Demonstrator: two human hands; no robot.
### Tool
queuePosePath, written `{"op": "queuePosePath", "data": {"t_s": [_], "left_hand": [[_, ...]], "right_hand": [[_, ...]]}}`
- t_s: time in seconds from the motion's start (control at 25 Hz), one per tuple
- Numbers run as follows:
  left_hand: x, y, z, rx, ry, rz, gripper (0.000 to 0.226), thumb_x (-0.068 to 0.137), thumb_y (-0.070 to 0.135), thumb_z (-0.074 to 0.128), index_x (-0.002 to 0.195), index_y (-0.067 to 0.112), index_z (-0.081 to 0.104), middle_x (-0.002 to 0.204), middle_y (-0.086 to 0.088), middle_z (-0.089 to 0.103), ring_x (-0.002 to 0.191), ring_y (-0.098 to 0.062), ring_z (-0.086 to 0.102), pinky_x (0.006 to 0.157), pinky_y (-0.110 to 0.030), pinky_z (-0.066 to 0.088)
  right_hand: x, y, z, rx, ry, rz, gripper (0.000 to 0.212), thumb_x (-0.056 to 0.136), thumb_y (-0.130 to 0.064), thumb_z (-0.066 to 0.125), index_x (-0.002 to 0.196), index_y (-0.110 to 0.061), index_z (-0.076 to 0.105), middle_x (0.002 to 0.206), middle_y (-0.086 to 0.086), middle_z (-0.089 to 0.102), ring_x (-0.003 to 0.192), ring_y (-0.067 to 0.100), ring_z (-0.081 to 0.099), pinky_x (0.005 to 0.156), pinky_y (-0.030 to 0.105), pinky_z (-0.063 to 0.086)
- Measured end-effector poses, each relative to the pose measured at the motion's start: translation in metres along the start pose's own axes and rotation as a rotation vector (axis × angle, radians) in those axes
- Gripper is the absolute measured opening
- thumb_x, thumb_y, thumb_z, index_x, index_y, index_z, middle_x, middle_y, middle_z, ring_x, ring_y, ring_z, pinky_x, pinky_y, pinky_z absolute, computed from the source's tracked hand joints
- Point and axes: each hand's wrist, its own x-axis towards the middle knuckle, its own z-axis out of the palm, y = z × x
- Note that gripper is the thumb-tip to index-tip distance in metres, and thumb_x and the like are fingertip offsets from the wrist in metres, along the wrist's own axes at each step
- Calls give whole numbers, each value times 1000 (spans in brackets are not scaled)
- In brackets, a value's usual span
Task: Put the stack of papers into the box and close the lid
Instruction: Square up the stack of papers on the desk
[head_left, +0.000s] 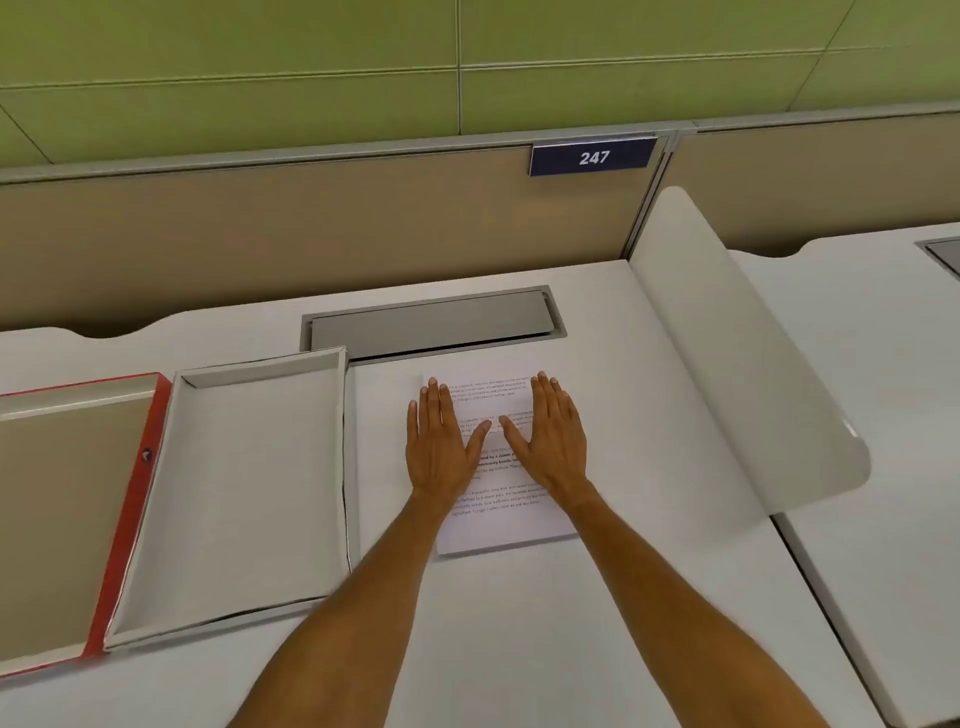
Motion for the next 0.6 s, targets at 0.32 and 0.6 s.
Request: {"op": "queuePosePath", "data": {"t_s": [0.32,0.6], "left_hand": [[-7,-11,13,8,-40,-76,89,93,64,36,157,11,5,167,-8,5,154,-24,7,126,-40,4],[-8,-11,19,-70,-29,-183,95,91,65,40,157,7,3,166,-12,9,153,-28,13,126,-39,11]], "right_hand": [[-10,9,13,17,-84,73,82,95,-60,40,158,-17,9,166,0,9,154,19,10,126,34,10],[-12,12,18,180,-82,178,91,93,-56,49,158,-11,3,167,5,3,154,22,7,126,38,12]]}}
